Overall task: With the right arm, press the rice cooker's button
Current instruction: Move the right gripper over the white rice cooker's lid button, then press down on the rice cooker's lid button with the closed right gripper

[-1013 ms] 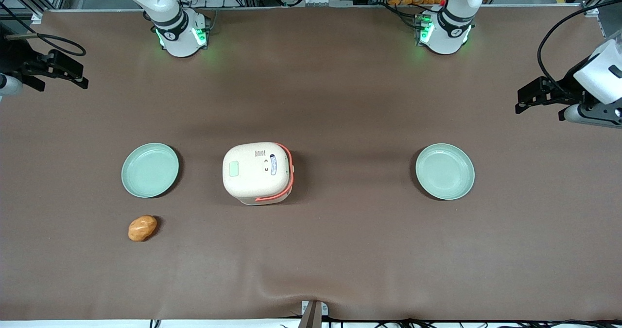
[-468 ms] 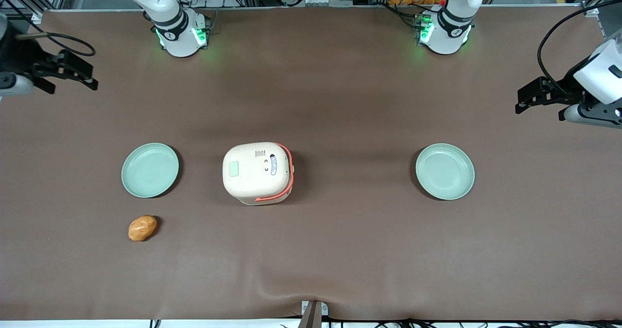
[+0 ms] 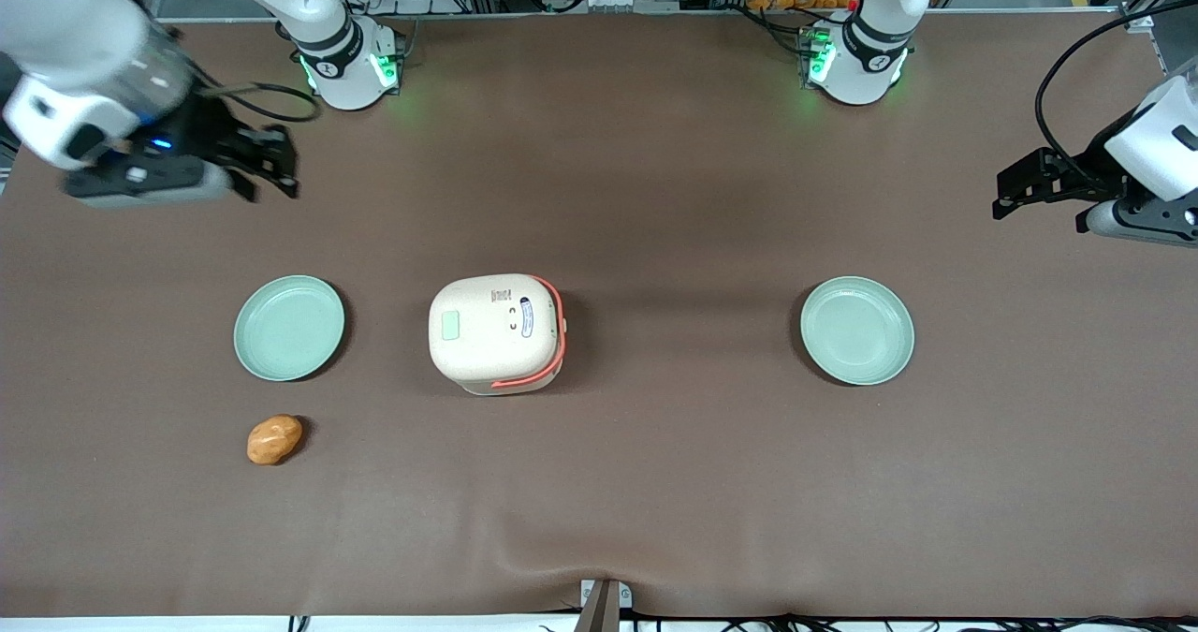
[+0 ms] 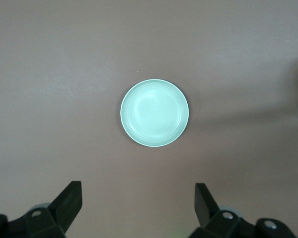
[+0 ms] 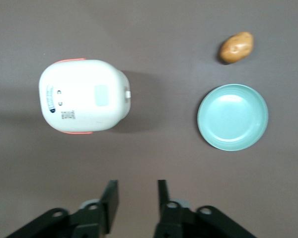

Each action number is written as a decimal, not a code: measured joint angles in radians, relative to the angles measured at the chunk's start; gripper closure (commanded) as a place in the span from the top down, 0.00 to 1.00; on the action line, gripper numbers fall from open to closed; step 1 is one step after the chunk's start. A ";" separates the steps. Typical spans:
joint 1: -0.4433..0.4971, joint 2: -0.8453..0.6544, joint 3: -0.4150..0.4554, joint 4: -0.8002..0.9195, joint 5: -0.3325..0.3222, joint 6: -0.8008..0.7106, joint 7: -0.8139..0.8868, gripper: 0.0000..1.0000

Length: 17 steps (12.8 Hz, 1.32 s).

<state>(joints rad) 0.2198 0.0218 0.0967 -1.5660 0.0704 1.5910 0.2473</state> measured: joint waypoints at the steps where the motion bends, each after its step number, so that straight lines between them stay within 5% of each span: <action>1: 0.023 0.028 0.001 -0.001 0.000 0.025 0.006 0.00; 7: 0.140 0.210 0.001 -0.004 -0.021 0.207 0.119 0.00; 17: 0.144 0.334 -0.003 -0.005 -0.073 0.360 0.212 0.00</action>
<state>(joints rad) 0.3643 0.3558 0.0935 -1.5706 -0.0028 1.9512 0.4595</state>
